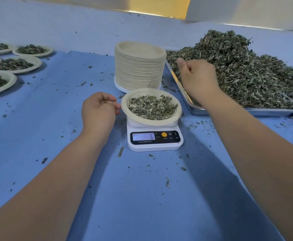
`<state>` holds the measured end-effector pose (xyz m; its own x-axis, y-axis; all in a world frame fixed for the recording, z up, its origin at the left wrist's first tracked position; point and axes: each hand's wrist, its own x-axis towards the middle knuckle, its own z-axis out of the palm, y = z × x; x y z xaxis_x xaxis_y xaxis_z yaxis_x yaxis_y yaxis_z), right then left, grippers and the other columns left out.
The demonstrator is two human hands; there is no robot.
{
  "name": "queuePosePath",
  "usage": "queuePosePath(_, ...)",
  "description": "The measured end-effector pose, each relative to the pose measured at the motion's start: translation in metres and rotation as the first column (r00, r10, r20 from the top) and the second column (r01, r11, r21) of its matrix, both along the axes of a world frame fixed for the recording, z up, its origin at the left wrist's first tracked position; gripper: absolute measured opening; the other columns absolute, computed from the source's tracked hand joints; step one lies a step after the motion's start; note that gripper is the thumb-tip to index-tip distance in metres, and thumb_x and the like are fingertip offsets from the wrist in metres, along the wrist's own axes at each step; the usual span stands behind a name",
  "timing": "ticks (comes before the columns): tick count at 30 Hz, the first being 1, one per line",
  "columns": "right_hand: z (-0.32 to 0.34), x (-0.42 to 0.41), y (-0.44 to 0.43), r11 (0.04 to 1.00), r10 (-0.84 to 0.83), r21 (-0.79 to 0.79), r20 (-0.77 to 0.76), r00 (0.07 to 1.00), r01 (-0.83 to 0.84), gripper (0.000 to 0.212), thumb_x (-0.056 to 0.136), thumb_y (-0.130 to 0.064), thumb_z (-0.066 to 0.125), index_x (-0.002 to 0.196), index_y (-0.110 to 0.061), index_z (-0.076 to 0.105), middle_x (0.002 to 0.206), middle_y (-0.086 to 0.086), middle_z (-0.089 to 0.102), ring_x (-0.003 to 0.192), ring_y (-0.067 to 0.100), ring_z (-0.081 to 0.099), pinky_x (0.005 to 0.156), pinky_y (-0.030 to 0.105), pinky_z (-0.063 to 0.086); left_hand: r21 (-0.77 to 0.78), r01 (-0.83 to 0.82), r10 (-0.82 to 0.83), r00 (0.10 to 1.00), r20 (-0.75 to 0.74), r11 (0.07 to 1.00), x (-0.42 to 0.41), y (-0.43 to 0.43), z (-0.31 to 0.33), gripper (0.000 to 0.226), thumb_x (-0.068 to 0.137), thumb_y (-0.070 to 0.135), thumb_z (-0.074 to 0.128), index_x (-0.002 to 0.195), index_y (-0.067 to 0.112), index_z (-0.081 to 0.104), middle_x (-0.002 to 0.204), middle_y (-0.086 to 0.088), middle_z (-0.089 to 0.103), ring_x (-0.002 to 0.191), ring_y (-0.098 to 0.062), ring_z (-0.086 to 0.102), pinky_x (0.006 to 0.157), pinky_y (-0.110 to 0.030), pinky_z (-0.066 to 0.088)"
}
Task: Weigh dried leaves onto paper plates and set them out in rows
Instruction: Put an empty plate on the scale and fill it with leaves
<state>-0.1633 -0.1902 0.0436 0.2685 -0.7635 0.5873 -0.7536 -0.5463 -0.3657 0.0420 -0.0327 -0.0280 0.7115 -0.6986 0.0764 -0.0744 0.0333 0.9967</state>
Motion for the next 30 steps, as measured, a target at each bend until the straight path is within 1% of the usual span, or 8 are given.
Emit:
queuePosePath(3, 0.009, 0.029, 0.019, 0.987, 0.158, 0.004, -0.025, 0.987, -0.158, 0.058, 0.107, -0.047, 0.037, 0.055, -0.02, 0.034, 0.049, -0.004, 0.035, 0.045, 0.014, 0.033, 0.049, 0.031, 0.026, 0.001, 0.001, -0.001, 1.0, 0.002, 1.0, 0.0, 0.001, 0.001, 0.034, 0.079, -0.007, 0.045, 0.083, 0.019, 0.066, 0.07, 0.007, 0.071, 0.06, -0.005, 0.064, 0.067, -0.03, 0.051)
queuePosePath(8, 0.008, 0.047, 0.037, 0.922, 0.373, 0.208, -0.249, 0.894, -0.327, 0.051, 0.107, -0.044, 0.04, 0.076, -0.008, 0.059, 0.071, 0.005, 0.066, 0.065, 0.015, 0.062, 0.066, 0.035, 0.048, 0.0, -0.019, 0.019, 1.0, -0.012, 1.0, 0.0, 0.002, 0.0, 0.033, 0.081, -0.006, 0.046, 0.086, 0.02, 0.066, 0.072, 0.008, 0.072, 0.064, -0.007, 0.065, 0.068, -0.03, 0.052)
queuePosePath(13, 0.0, 0.027, 0.045, 0.922, 0.348, 0.196, -0.041, 0.937, -0.334, 0.043, 0.107, -0.041, 0.041, 0.09, -0.012, 0.067, 0.085, 0.01, 0.07, 0.066, 0.019, 0.061, 0.066, 0.041, 0.054, -0.003, -0.023, 0.023, 0.999, -0.034, 1.0, 0.001, 0.001, 0.001, 0.033, 0.082, -0.007, 0.046, 0.086, 0.018, 0.066, 0.071, 0.008, 0.072, 0.058, -0.003, 0.063, 0.065, -0.027, 0.051)
queuePosePath(16, -0.009, 0.005, 0.046, 0.937, 0.293, 0.176, 0.068, 0.954, -0.301, 0.038, 0.107, -0.037, 0.043, 0.091, -0.016, 0.069, 0.086, 0.004, 0.071, 0.083, 0.026, 0.066, 0.075, 0.037, 0.052, -0.002, -0.015, 0.015, 0.999, -0.034, 1.0, 0.001, 0.001, 0.001, 0.034, 0.08, -0.007, 0.046, 0.085, 0.018, 0.066, 0.071, 0.008, 0.071, 0.058, -0.003, 0.063, 0.064, -0.026, 0.05)
queuePosePath(20, -0.03, -0.013, 0.061, 0.93, 0.344, 0.125, 0.029, 0.939, -0.345, 0.058, 0.105, -0.05, 0.033, 0.099, -0.004, 0.066, 0.082, 0.013, 0.065, 0.084, 0.027, 0.06, 0.076, 0.04, 0.048, 0.005, -0.007, 0.007, 1.0, -0.014, 1.0, 0.001, 0.001, 0.001, 0.034, 0.079, -0.007, 0.045, 0.084, 0.019, 0.066, 0.068, 0.009, 0.071, 0.058, -0.003, 0.063, 0.063, -0.025, 0.049)
queuePosePath(23, -0.035, -0.01, 0.07, 0.91, 0.415, 0.08, -0.167, 0.895, -0.407, 0.062, 0.107, -0.051, 0.026, 0.098, -0.004, 0.065, 0.091, 0.013, 0.067, 0.092, 0.026, 0.059, 0.081, 0.042, 0.045, 0.014, -0.003, 0.003, 1.0, 0.002, 1.0, 0.0, 0.0, 0.002, 0.035, 0.079, -0.007, 0.045, 0.084, 0.019, 0.067, 0.067, 0.01, 0.07, 0.06, -0.005, 0.063, 0.063, -0.024, 0.049)
queuePosePath(27, -0.037, -0.006, 0.073, 0.89, 0.455, 0.077, -0.199, 0.868, -0.449, 0.052, 0.109, -0.048, 0.03, 0.072, -0.017, 0.048, 0.061, -0.001, 0.046, 0.062, 0.016, 0.047, 0.06, 0.039, 0.039, 0.025, -0.008, 0.008, 1.0, 0.01, 1.0, -0.001, 0.001, 0.001, 0.034, 0.078, -0.008, 0.045, 0.082, 0.018, 0.067, 0.069, 0.008, 0.07, 0.061, -0.007, 0.063, 0.064, -0.025, 0.05)
queuePosePath(30, -0.039, -0.015, 0.068, 0.905, 0.424, 0.083, -0.103, 0.9, -0.417, 0.058, 0.107, -0.054, 0.028, 0.099, -0.011, 0.065, 0.081, 0.006, 0.068, 0.082, 0.023, 0.063, 0.074, 0.043, 0.052, 0.03, -0.008, 0.007, 1.0, 0.015, 1.0, -0.001, 0.002, 0.002, 0.034, 0.079, -0.008, 0.045, 0.084, 0.018, 0.067, 0.069, 0.008, 0.07, 0.063, -0.009, 0.064, 0.064, -0.027, 0.05)
